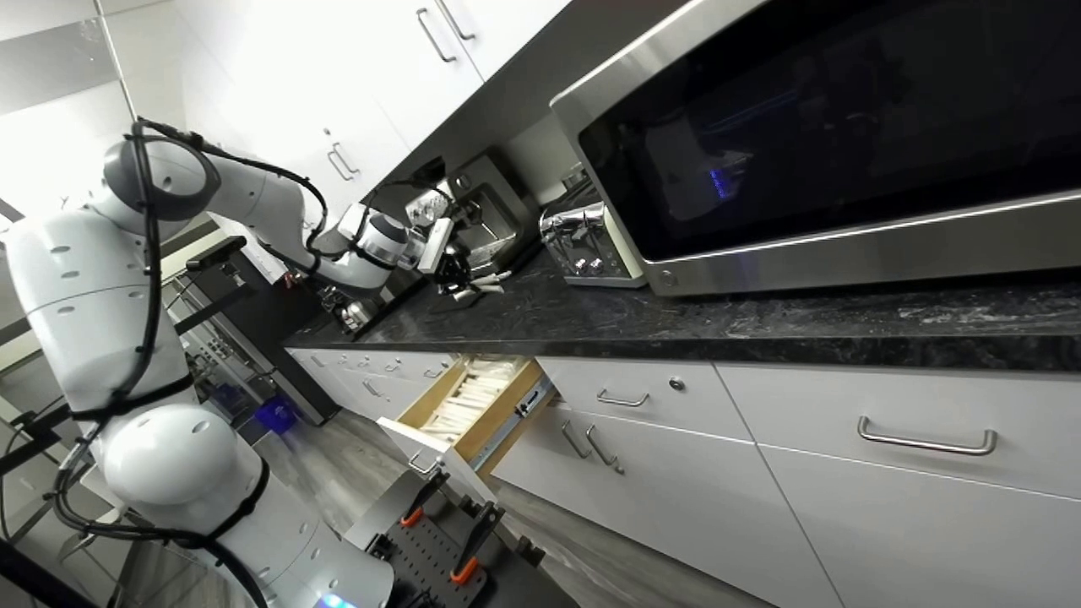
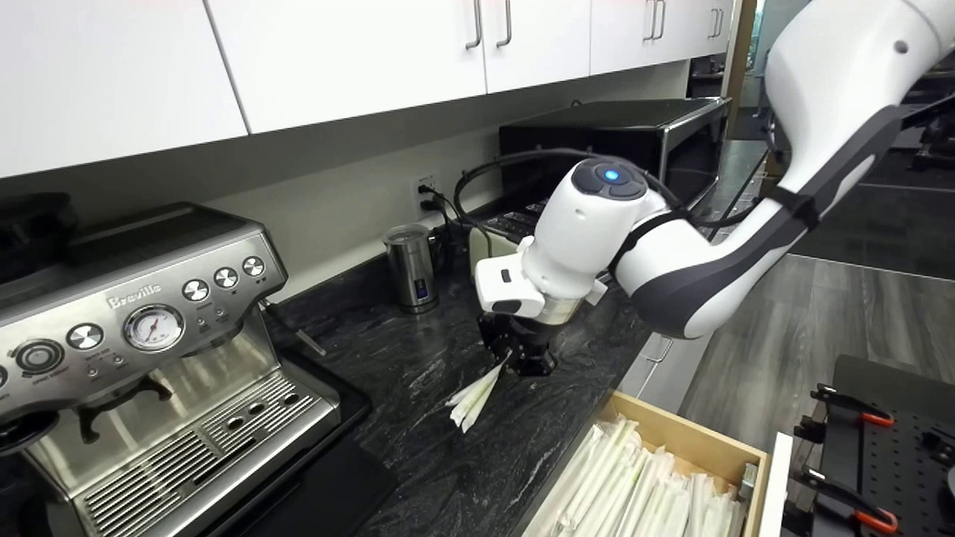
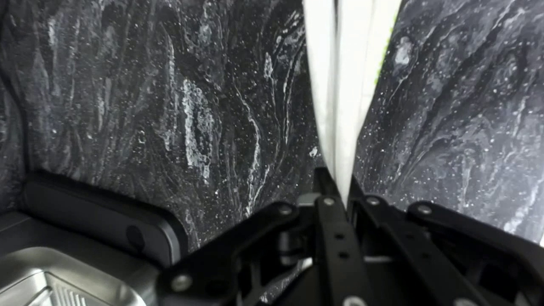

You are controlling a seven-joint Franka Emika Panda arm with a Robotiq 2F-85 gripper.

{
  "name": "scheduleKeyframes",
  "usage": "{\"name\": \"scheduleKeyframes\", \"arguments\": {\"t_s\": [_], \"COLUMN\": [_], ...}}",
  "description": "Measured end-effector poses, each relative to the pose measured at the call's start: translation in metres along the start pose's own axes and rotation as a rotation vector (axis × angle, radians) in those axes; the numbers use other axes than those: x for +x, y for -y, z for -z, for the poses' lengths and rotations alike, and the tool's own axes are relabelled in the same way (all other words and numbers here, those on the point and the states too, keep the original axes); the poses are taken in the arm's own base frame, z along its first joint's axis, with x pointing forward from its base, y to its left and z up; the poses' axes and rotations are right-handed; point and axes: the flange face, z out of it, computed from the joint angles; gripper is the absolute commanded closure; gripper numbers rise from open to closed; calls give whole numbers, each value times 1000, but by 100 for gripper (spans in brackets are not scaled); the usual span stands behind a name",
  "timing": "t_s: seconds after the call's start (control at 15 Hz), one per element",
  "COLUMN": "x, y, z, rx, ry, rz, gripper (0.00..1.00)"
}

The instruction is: Take some straws out of the drawer and put them on the counter

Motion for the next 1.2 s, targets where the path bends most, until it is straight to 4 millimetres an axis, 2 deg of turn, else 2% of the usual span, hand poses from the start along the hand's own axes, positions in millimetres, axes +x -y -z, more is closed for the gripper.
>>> {"name": "scheduleKeyframes", "arguments": {"t_s": [0.2,0.27,0.33,0.47,1.0,1.2], "x": [14,17,19,21,19,18], "y": [-9,-12,-16,-20,-27,-28], "z": [-21,-23,-25,-25,-23,-23], "rx": [15,14,15,17,23,26], "ry": [-1,1,6,22,37,36], "rz": [0,-1,-2,-3,-21,-31], "gripper": [97,69,69,60,1,0]}}
